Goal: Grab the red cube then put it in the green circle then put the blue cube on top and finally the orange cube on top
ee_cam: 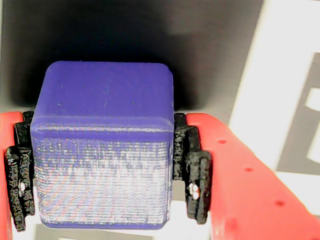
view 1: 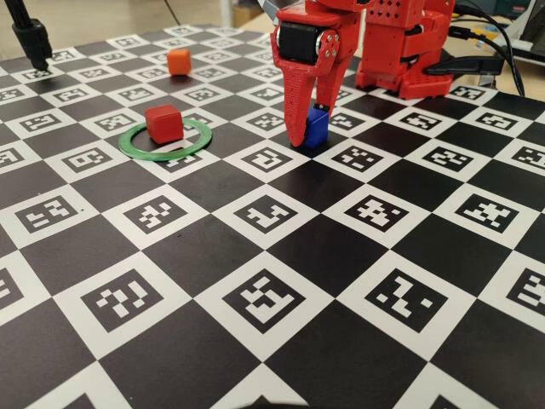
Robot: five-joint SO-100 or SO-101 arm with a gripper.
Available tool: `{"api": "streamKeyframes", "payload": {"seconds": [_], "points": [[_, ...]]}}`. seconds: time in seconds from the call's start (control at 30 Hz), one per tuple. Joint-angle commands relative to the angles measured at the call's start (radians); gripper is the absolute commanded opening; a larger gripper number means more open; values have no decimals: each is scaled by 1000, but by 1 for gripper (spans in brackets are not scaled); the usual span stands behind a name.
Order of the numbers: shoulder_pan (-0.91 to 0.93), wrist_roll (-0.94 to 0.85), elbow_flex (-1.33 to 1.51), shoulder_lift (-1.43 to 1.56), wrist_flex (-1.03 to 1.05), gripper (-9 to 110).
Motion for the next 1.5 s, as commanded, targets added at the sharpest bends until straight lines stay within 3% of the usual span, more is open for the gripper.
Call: {"api": "streamKeyframes", "payload": {"seconds": [0.0,0.3,0.7,1.47], "points": [[-12,-8,-91,28,71,13],[-2,-87,-296,100,299,13],[193,-127,-885,-97,646,12],[371,-175,-1401,-483,715,12]]}}
